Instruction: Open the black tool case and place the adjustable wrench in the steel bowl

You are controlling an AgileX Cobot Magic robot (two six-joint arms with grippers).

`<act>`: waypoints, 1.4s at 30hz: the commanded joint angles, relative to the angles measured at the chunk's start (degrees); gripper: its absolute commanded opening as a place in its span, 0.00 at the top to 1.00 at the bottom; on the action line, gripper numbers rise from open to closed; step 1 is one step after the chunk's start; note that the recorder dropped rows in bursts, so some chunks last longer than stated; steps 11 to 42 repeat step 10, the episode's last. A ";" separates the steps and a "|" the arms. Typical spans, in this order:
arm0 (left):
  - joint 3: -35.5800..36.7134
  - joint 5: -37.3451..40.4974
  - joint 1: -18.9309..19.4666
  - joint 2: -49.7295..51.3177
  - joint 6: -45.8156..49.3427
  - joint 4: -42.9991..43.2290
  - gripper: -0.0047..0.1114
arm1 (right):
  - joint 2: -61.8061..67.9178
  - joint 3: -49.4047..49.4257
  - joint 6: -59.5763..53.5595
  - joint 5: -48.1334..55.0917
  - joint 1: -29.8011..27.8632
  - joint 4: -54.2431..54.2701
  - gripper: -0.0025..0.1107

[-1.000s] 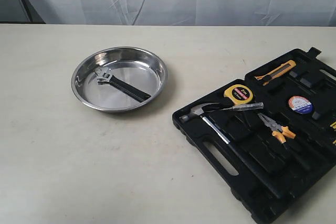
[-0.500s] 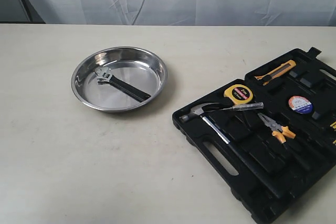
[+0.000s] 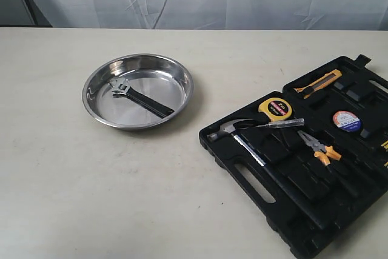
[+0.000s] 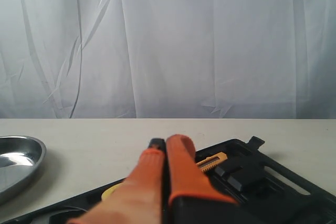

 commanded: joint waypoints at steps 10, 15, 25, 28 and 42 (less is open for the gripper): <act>-0.12 -0.36 -0.21 0.20 0.00 0.08 0.96 | -0.46 0.07 -0.11 -0.33 -0.29 0.51 0.99; -0.12 -0.36 -0.21 0.20 0.00 0.08 0.96 | -0.46 0.07 -0.11 -0.33 -0.29 0.51 0.99; -0.12 -0.36 -0.21 0.20 0.00 0.08 0.96 | -0.46 0.07 -0.11 -0.33 -0.29 0.51 0.99; -0.12 -0.36 -0.21 0.20 0.00 0.08 0.96 | -0.46 0.07 -0.11 -0.33 -0.29 0.51 0.99; -0.12 -0.36 -0.21 0.20 0.00 0.08 0.96 | -0.46 0.07 -0.11 -0.33 -0.29 0.51 0.99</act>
